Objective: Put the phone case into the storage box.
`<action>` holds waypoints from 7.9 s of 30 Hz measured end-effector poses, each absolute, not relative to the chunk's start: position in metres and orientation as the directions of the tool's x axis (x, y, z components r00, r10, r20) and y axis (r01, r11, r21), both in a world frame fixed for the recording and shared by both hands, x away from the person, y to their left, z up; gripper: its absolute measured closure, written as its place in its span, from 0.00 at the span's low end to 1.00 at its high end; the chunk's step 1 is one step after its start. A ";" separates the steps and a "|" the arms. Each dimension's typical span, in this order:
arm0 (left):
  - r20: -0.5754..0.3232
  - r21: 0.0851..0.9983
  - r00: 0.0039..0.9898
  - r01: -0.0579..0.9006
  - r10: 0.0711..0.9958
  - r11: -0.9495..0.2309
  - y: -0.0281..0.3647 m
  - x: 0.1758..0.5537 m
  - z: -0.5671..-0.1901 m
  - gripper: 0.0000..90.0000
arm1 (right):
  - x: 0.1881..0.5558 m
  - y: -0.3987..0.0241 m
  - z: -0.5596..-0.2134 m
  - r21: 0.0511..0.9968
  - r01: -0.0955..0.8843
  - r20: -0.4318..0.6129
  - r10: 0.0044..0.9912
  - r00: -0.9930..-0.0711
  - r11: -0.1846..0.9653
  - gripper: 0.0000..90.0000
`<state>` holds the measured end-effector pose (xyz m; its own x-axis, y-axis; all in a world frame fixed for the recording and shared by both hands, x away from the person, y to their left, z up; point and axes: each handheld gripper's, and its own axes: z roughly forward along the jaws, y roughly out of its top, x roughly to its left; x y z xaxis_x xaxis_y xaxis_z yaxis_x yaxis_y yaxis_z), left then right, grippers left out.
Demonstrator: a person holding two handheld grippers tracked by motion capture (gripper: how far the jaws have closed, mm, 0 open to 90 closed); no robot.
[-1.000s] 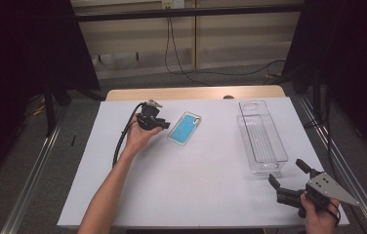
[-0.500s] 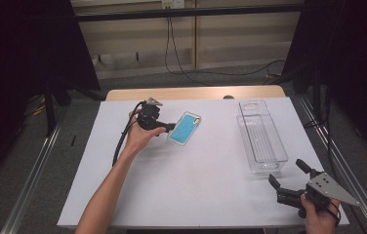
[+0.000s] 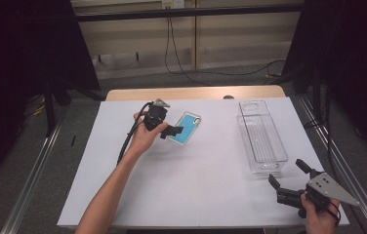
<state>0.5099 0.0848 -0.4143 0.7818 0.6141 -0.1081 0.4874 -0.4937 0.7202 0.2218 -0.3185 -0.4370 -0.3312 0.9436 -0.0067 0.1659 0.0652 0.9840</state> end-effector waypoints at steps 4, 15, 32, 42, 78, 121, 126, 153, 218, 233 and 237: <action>-0.085 0.726 0.773 0.480 0.629 -0.492 0.081 0.513 -0.418 0.06 | 0.222 -0.318 -0.437 0.983 0.168 -0.008 0.943 -0.333 0.068 0.00; -0.127 0.664 0.785 0.521 0.606 -0.536 0.067 0.523 -0.423 0.07 | 0.222 -0.318 -0.437 0.984 0.166 -0.010 0.942 -0.334 0.070 0.00; -0.103 0.591 0.795 0.532 0.598 -0.606 0.048 0.531 -0.432 0.07 | 0.222 -0.319 -0.437 0.983 0.169 -0.007 0.942 -0.335 0.067 0.00; -0.076 0.549 0.802 0.530 0.593 -0.647 0.038 0.532 -0.440 0.06 | 0.222 -0.318 -0.437 0.983 0.169 -0.006 0.942 -0.334 0.066 0.00; -0.042 0.481 0.773 0.571 0.633 -0.665 0.024 0.538 -0.448 0.11 | 0.223 -0.318 -0.438 0.983 0.173 -0.005 0.940 -0.340 0.068 0.00; -0.021 0.497 0.775 0.556 0.631 -0.666 0.042 0.519 -0.430 0.19 | 0.223 -0.319 -0.438 0.982 0.175 -0.004 0.943 -0.333 0.066 0.00; -0.005 0.527 0.789 0.525 0.615 -0.669 0.043 0.512 -0.421 0.19 | 0.223 -0.318 -0.438 0.982 0.175 -0.003 0.943 -0.333 0.065 0.00; 0.044 0.679 0.787 0.429 0.616 -0.596 0.074 0.469 -0.399 0.19 | 0.222 -0.318 -0.437 0.983 0.170 -0.006 0.945 -0.327 0.066 0.00; 0.220 0.789 0.744 0.246 0.632 -0.564 0.111 0.358 -0.402 0.19 | 0.271 -0.213 -0.410 0.945 0.286 0.025 0.836 -0.548 0.159 0.08; 0.250 0.802 0.738 0.205 0.627 -0.562 0.086 0.342 -0.405 0.19 | 0.288 -0.188 -0.394 0.926 0.361 0.135 0.800 -0.584 0.108 0.15; 0.260 0.810 0.739 0.184 0.621 -0.558 0.084 0.337 -0.405 0.19 | 0.295 -0.186 -0.394 0.912 0.401 0.178 0.799 -0.575 0.086 0.16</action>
